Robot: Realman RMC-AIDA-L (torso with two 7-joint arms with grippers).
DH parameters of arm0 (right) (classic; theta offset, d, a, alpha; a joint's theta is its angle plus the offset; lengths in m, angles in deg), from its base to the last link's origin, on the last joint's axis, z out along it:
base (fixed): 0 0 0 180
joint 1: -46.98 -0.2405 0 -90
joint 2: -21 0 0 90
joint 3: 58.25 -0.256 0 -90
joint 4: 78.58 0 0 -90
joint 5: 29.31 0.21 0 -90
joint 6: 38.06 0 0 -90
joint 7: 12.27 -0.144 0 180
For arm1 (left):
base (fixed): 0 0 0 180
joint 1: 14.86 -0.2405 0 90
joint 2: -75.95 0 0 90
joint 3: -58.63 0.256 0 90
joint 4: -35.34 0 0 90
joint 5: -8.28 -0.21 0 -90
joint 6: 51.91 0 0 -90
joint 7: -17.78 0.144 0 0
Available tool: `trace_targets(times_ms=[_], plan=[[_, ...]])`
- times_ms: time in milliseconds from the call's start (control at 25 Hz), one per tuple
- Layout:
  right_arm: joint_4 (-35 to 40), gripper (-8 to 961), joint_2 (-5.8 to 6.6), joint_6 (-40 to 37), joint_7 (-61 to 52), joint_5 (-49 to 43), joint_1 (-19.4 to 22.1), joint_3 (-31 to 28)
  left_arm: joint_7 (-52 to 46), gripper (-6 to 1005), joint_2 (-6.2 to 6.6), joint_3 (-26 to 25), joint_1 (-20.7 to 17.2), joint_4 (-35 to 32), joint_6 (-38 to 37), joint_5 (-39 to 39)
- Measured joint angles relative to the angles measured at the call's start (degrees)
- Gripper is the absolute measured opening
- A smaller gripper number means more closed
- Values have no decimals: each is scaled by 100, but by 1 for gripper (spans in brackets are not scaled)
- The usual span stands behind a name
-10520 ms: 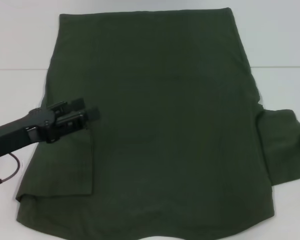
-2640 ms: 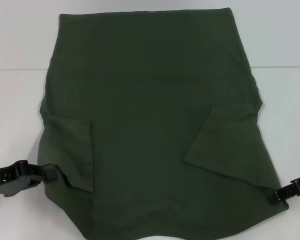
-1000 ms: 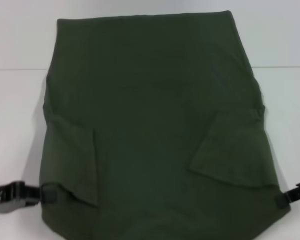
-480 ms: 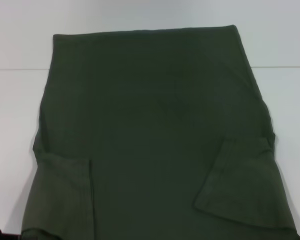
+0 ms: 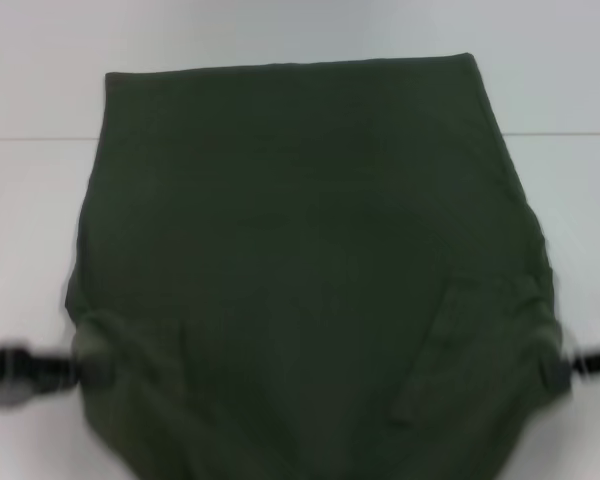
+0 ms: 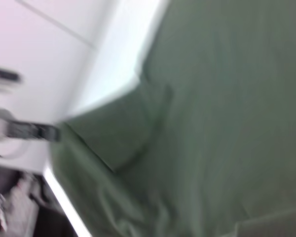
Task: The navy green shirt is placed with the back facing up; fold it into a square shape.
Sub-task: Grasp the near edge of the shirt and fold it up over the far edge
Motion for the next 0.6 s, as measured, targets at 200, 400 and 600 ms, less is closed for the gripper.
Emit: trace_targets(times_ms=[200,400,600], plan=[[-141,21,63,743,-151,802,-265,-400,-633,27,175,29,769,326,932,272],[-443,22,-70,2815,-155,1066,-555,-242,-867,27,422,453,1488,1156,2805,241],[-1006,24,-225,5048,-121,1016,-952,657,-1171,27,263,1448,1793,1539,4863,171]])
